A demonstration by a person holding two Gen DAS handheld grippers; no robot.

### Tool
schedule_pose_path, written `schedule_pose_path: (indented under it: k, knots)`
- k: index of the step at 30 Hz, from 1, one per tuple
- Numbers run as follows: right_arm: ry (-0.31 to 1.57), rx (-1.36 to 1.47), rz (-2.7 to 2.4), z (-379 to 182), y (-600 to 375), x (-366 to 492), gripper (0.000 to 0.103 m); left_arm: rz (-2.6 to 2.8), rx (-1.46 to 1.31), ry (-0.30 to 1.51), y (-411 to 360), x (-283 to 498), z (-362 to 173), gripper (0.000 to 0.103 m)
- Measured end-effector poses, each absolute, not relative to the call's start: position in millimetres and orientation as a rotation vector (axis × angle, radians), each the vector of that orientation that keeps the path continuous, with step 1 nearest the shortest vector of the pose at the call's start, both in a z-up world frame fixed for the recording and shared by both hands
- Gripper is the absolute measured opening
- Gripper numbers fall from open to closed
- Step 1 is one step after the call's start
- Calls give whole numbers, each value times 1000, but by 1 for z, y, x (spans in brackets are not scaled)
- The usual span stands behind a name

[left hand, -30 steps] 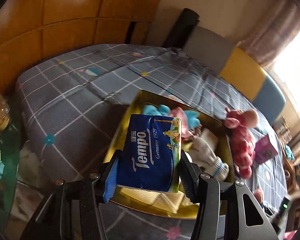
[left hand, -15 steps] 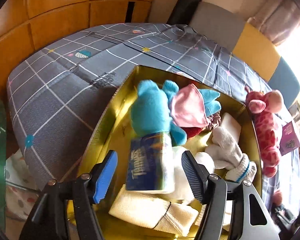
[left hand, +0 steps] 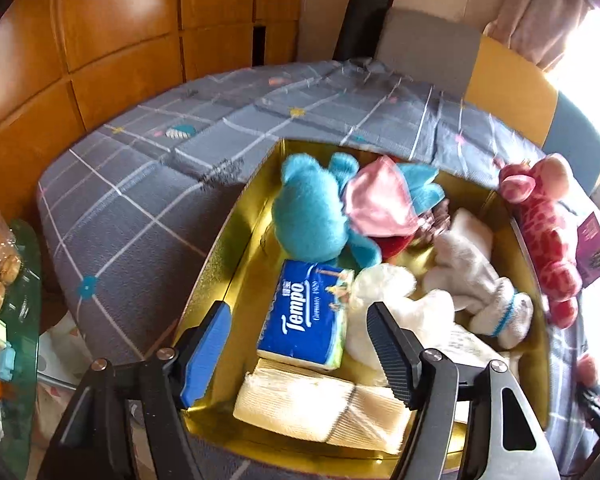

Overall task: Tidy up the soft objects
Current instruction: 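Drop the Tempo packet into the gold box with the left gripper while the right holds the towel, then carry the pink towel roll into the gold box and open the right gripper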

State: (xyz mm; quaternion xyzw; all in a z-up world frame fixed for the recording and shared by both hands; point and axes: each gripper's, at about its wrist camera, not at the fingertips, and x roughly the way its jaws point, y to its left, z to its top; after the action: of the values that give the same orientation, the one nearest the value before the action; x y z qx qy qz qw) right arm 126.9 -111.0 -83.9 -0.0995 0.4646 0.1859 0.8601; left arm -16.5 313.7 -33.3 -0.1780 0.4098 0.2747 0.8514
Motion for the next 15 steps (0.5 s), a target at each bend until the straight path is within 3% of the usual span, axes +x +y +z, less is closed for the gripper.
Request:
schedule_pose_path:
  k: [7,9,15]
  knots:
    - [975,-218,367,-85,-109,126,47,541,-316,763,283,-32,-4,79]
    - [971,-219,357,-85,-109,125,47,521,-300,746,274,-36,5,84]
    - [964,-215,334,-84,-110,121,47,458,-244,707,245,-42,25,84]
